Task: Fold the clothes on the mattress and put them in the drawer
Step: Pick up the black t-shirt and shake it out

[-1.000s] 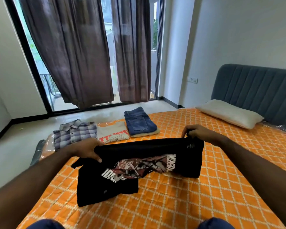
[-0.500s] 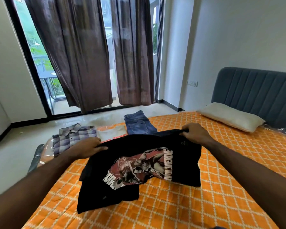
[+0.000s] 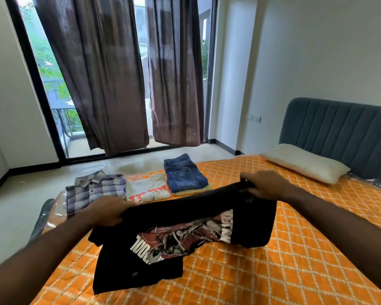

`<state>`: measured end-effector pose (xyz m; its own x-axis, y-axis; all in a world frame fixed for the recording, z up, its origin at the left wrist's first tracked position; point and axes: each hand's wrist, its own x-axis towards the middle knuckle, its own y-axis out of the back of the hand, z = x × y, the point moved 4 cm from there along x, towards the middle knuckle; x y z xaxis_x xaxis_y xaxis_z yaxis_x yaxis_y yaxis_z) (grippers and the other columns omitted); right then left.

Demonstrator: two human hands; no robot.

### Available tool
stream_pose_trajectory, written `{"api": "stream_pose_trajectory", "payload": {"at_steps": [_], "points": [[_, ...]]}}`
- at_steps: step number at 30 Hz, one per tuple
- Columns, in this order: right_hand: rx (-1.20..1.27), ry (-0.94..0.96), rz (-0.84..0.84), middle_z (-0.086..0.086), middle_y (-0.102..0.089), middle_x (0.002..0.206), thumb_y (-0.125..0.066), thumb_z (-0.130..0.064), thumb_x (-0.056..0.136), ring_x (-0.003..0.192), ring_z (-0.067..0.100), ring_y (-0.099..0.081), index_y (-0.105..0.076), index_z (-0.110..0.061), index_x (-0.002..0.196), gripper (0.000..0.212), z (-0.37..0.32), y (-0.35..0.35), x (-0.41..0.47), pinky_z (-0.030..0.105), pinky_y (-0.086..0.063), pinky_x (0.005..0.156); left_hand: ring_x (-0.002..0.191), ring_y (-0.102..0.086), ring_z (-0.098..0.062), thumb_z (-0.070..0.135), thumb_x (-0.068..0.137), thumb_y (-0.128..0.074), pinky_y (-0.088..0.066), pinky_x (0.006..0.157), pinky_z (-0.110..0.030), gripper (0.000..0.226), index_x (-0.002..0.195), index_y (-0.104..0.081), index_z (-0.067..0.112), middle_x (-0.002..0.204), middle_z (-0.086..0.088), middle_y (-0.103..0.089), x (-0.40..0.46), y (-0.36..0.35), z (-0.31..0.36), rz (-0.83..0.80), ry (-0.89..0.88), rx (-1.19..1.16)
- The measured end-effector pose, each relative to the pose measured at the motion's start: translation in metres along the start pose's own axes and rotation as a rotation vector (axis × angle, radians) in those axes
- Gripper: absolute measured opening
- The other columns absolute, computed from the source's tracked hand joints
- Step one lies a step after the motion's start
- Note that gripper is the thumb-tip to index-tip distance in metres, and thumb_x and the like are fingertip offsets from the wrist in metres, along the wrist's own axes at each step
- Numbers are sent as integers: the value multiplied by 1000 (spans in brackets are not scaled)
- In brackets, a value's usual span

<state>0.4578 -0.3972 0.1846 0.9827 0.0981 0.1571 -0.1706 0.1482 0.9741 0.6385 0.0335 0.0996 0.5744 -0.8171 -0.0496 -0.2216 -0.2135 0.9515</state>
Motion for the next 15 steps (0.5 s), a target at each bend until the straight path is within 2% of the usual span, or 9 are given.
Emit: {"api": "stream_pose_trajectory", "payload": {"at_steps": [2, 5, 9, 12, 15], "points": [[160, 0, -70, -13, -59, 81, -66, -57, 91, 76, 8, -55, -57, -30, 99, 30, 4, 0, 1, 30, -40, 63, 100, -66, -17, 46, 90, -40, -52, 70, -34, 39, 127, -47, 38, 111, 7, -67, -5, -6, -16, 32, 105, 24], [468, 22, -203, 0, -66, 83, -77, -48, 86, 75, 4, -57, -68, -18, 91, 33, 6, -5, 4, 24, -41, 66, 107, -65, -16, 46, 90, -46, -54, 79, -33, 40, 127, -56, 34, 117, 6, -68, -6, -10, -24, -41, 191, 43], [675, -32, -388, 9, -75, 97, -70, -36, 95, 80, 9, -65, -75, -13, 104, 26, 4, -18, 6, 26, -48, 73, 113, -63, -17, 49, 92, -55, -47, 80, -28, 39, 123, -62, 28, 122, 3, -67, 0, -9, -22, -116, 291, 59], [774, -95, -429, 3, -75, 94, -63, -28, 101, 81, 10, -66, -75, -15, 107, 19, 5, -19, 5, 23, -49, 72, 114, -63, -15, 38, 92, -51, -50, 82, -27, 34, 123, -62, 29, 123, 4, -66, -3, -7, -25, -113, 361, 60], [860, -165, -514, 1, -76, 101, -67, -26, 98, 90, 14, -70, -75, -13, 112, 21, 7, -21, 0, 22, -54, 78, 114, -62, -13, 32, 92, -50, -46, 78, -24, 32, 122, -62, 30, 122, 7, -66, -8, -8, -27, -71, 424, -22]]}}
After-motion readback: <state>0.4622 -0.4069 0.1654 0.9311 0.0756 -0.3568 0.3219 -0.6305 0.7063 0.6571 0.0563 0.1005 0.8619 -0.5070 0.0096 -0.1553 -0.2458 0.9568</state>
